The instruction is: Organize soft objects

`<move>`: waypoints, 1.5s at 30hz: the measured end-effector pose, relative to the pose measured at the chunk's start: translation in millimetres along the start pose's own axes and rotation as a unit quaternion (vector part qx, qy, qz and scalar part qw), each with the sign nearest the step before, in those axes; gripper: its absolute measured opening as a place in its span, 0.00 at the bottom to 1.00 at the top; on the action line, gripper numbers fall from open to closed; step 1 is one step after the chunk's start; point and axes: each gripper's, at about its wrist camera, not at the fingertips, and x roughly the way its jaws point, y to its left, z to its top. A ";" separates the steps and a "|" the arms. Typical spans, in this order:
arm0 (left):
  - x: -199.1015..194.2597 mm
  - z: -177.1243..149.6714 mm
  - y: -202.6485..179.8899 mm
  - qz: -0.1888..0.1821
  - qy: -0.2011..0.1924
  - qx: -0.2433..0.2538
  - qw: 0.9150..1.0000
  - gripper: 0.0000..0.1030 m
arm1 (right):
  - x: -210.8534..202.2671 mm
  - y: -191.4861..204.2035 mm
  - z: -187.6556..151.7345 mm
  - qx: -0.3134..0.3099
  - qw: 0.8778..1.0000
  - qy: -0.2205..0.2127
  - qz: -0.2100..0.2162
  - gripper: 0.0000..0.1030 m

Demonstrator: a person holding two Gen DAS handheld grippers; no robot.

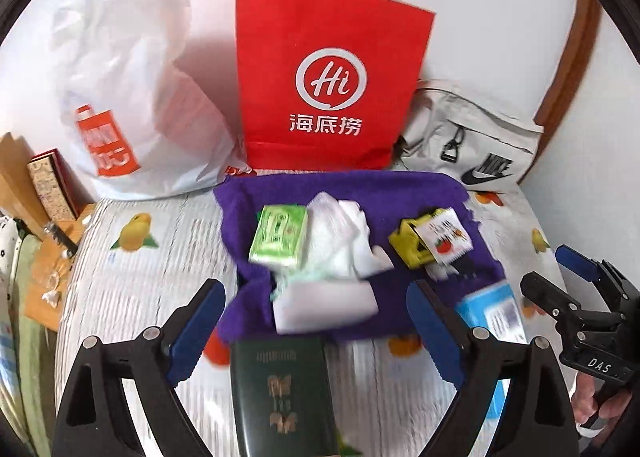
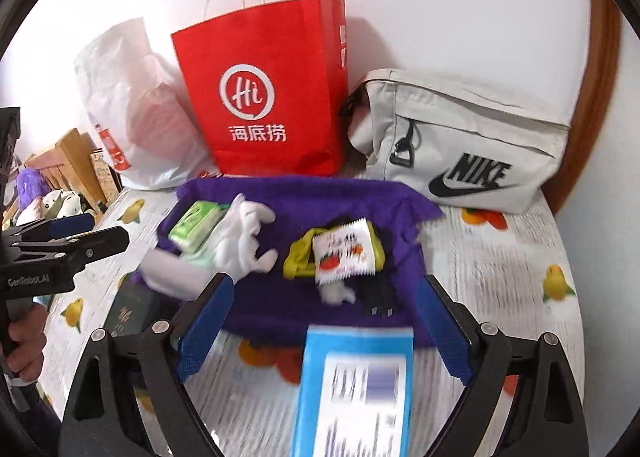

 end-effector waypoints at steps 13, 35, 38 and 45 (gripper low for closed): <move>-110.8 -90.5 -22.1 0.014 -0.058 0.022 0.998 0.98 | -105.6 29.1 -85.4 0.024 0.999 -0.031 -0.029 1.00; -179.4 -181.1 -45.6 0.028 -0.102 0.019 0.994 0.98 | -193.3 37.7 -169.9 0.045 0.995 -0.065 -0.053 1.00; -184.0 -183.2 -46.1 0.028 -0.106 0.019 0.994 0.98 | -198.9 40.4 -172.0 0.041 0.995 -0.069 -0.054 1.00; -188.6 -187.4 -45.0 0.029 -0.107 0.018 0.994 0.98 | -204.2 46.5 -173.7 0.034 0.995 -0.074 -0.052 1.00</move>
